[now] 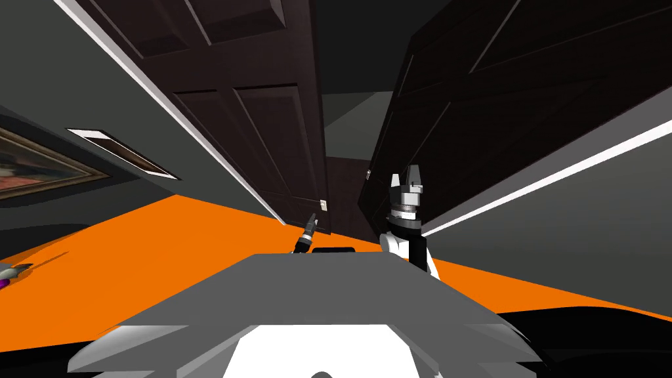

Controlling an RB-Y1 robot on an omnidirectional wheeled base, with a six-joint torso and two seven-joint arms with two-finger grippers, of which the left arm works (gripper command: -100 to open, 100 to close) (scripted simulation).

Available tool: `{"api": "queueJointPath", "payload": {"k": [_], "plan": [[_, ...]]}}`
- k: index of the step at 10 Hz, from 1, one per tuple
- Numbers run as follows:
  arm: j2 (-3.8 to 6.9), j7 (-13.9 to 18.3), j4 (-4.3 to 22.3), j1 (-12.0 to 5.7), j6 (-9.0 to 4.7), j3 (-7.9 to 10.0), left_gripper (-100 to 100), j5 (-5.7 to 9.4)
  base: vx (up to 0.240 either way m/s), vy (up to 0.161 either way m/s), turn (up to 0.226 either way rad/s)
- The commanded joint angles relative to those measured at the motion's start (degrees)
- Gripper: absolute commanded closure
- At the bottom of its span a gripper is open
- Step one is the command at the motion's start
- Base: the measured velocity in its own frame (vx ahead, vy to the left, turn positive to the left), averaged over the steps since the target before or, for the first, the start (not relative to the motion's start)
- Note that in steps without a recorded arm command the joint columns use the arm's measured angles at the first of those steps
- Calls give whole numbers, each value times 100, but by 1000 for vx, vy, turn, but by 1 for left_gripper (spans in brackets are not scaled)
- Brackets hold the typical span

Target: Push the door open

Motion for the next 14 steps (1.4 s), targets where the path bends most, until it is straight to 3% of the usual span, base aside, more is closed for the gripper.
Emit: {"api": "queueJointPath", "payload": {"k": [1,8,9,14], "plan": [[-8,-6,50,-26,-22,18,-100,6,177,-32,-24],[-78,-27,250,-123,-103,103,-100,34,179,-48,-21],[-78,-27,250,-123,-103,103,100,34,-14,2,-5],[-78,-27,250,-123,-103,103,100,34,-12,4,-3]]}}
